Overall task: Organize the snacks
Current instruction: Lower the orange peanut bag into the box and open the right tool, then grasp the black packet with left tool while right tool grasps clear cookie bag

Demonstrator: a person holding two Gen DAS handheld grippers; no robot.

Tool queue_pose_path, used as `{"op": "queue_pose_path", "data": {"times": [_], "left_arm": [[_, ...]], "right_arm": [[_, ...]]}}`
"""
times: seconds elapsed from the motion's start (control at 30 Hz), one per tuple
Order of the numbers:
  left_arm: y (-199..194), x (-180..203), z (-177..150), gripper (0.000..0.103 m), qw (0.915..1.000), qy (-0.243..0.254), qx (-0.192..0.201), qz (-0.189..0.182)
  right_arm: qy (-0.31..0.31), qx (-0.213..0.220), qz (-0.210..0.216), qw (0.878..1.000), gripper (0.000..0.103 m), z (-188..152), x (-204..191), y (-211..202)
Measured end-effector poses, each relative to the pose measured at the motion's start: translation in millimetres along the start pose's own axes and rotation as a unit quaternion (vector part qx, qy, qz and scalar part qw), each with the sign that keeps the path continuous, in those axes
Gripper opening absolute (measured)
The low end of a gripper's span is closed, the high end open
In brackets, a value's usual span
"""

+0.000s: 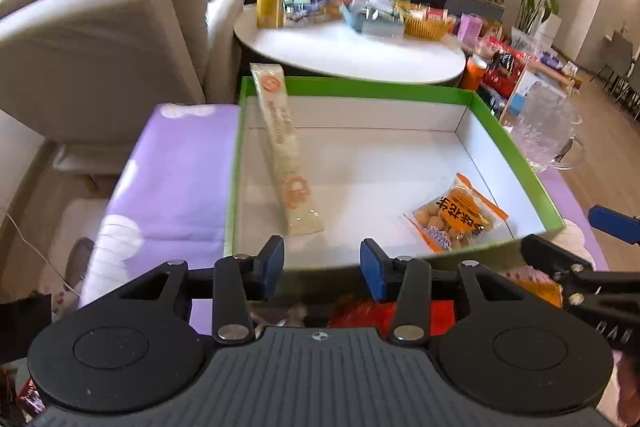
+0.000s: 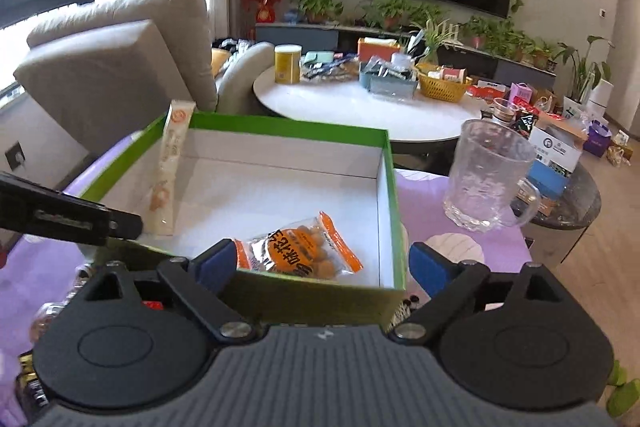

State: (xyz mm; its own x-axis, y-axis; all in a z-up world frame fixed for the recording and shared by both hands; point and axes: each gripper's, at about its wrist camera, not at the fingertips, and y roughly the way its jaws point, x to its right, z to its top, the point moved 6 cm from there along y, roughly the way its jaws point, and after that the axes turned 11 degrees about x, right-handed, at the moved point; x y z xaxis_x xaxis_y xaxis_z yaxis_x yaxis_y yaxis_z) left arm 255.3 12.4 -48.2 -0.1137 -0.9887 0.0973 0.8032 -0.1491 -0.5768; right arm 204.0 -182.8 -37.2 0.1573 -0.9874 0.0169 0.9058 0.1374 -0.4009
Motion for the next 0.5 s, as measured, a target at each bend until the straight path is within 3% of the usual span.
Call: {"op": "queue_pose_path", "data": {"times": [0.13, 0.33, 0.5], "left_arm": [[-27.6, -26.4, -23.9, 0.044, 0.9995, -0.029, -0.007, 0.006], [-50.5, -62.2, -61.4, 0.044, 0.9968, -0.067, -0.029, 0.032], [-69.3, -60.8, -79.7, 0.044, 0.997, -0.069, -0.034, 0.013]], "right_arm": [[0.004, 0.001, -0.01, 1.0, 0.068, -12.3, 7.0, -19.6], [0.035, -0.035, -0.025, 0.998, 0.068, -43.5, 17.9, -30.7], [0.044, -0.044, -0.025, 0.998, 0.068, -56.0, 12.4, -39.2]]}}
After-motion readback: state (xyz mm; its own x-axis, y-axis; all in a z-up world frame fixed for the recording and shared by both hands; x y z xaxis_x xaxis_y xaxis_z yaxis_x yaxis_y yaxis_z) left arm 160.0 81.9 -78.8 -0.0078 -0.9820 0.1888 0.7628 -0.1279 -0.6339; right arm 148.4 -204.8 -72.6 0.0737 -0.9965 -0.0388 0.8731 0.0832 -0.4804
